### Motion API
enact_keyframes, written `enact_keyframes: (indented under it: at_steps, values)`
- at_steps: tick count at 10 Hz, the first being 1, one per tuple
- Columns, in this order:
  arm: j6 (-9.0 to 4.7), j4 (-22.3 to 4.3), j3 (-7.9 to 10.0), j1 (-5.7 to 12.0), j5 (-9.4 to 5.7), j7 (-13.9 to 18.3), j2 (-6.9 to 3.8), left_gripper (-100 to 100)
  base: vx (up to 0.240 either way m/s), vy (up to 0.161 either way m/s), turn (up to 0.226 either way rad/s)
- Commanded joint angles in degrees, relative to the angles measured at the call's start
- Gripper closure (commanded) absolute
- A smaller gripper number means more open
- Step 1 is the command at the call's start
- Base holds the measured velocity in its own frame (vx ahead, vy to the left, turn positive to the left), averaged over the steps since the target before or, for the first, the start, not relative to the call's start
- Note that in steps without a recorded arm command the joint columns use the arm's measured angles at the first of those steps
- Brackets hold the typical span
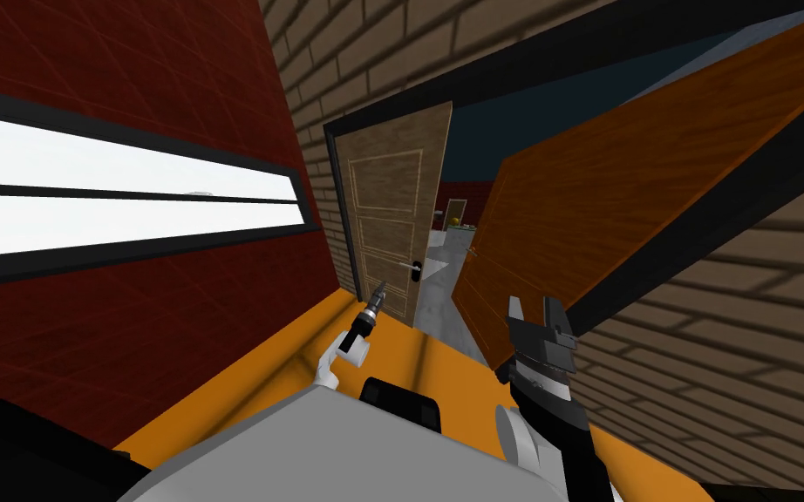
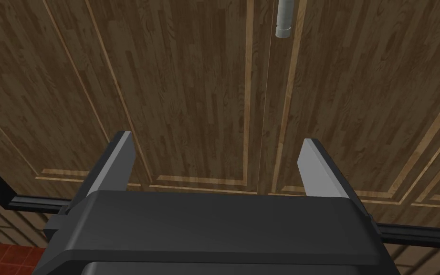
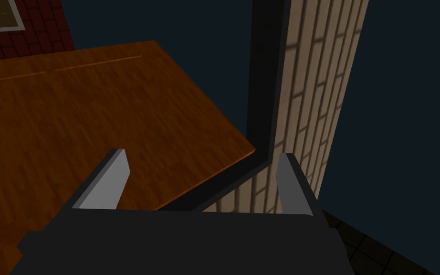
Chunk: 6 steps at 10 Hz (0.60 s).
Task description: Push the door open
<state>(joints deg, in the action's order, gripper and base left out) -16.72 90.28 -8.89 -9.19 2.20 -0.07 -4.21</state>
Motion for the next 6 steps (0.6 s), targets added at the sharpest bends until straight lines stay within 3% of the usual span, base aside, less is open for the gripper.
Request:
enact_keyframes:
  at_steps: [1,6]
  values:
    - [0.61,-2.0,-0.52,0.99,-0.31,0.5,0.2,-100,0.175,-0.012,-0.096]
    - [1.39,-7.9,-1.55,4.06,-1.01,1.5,1.23,-100,0.185,-0.005,-0.062]
